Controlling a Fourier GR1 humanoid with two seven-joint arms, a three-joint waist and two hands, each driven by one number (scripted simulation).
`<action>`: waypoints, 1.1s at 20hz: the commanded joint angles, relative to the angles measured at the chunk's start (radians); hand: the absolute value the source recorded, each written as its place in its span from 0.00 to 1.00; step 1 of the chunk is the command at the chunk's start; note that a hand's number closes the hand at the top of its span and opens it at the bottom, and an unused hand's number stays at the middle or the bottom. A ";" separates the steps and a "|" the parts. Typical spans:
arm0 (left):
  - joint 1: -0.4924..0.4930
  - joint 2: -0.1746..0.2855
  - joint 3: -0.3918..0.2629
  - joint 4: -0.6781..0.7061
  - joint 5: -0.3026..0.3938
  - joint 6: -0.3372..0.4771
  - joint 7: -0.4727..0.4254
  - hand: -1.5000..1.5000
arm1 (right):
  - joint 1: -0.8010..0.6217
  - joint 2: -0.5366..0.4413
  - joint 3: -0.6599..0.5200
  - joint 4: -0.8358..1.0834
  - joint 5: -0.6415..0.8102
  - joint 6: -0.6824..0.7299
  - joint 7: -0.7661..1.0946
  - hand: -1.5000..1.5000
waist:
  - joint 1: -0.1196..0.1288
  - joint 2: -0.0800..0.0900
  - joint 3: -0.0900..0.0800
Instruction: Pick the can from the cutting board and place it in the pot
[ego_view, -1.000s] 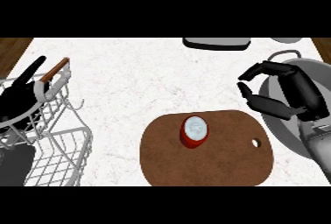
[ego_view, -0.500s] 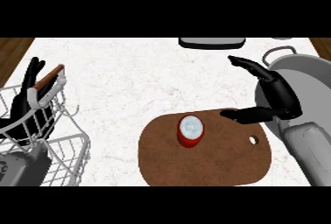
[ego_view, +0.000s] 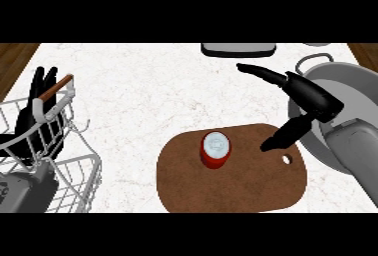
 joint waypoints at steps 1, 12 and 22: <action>-0.018 0.115 -0.057 0.040 -0.017 -0.101 0.117 0.50 | -0.084 -0.048 0.097 -0.044 0.060 0.121 0.143 0.00 | -0.012 0.003 -0.008; 0.017 0.147 -0.069 0.051 0.021 -0.138 0.073 0.50 | -0.114 0.059 0.217 -0.124 0.091 0.241 0.437 0.00 | -0.017 0.005 -0.007; -0.029 0.146 -0.130 -0.023 0.009 -0.018 0.137 0.50 | -0.048 0.138 0.273 -0.164 0.186 0.227 0.560 0.00 | -0.019 0.004 -0.006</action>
